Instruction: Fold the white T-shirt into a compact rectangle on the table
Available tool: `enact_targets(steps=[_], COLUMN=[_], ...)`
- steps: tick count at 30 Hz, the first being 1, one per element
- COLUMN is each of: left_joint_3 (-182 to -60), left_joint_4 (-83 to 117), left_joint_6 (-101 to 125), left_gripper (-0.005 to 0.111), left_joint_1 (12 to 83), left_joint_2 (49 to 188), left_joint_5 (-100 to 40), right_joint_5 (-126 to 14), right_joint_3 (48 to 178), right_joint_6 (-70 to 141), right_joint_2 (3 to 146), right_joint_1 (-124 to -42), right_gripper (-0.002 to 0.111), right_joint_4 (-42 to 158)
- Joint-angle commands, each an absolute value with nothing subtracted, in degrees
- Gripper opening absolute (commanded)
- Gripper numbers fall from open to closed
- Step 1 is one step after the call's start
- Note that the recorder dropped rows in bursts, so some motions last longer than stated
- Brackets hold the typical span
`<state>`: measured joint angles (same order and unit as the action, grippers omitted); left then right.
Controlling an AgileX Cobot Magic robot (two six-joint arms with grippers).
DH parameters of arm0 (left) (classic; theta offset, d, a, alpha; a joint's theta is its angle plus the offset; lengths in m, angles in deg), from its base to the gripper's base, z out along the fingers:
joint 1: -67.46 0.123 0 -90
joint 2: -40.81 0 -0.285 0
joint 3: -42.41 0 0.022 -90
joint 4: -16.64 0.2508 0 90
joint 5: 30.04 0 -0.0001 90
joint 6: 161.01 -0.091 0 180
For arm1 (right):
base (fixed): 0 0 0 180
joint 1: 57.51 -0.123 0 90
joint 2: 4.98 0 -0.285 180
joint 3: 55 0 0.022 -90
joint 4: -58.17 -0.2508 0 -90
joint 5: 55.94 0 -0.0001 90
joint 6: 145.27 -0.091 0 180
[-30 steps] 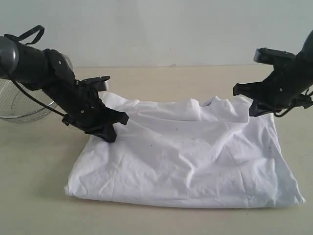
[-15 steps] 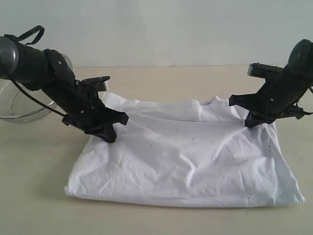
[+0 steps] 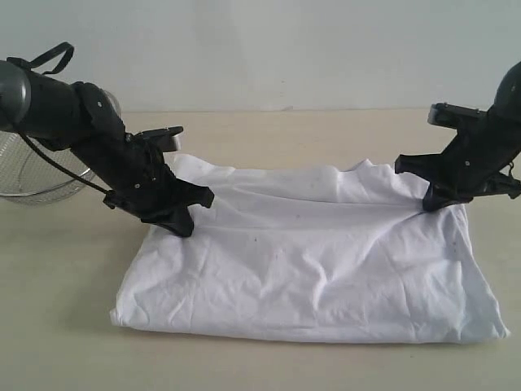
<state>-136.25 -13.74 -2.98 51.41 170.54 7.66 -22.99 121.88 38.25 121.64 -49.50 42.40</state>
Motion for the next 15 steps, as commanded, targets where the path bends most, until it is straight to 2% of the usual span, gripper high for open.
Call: enact_targets(steps=[1, 15], left_joint_3=[-135.79, -135.79], left_joint_4=[-12.95, -14.13], left_joint_6=[-2.36, -2.62], left_gripper=[0.004, 0.004], left_joint_1=[51.88, 53.15], left_joint_2=[170.23, 163.67], left_joint_5=[7.09, 10.87], right_joint_5=[-22.0, -12.0], right_joint_3=[121.71, 121.71], right_joint_6=[38.7, 41.35], right_joint_2=[120.13, 108.56], right_joint_1=[-48.36, -48.36], right_gripper=[0.0, 0.0], right_joint_4=[44.81, 40.74])
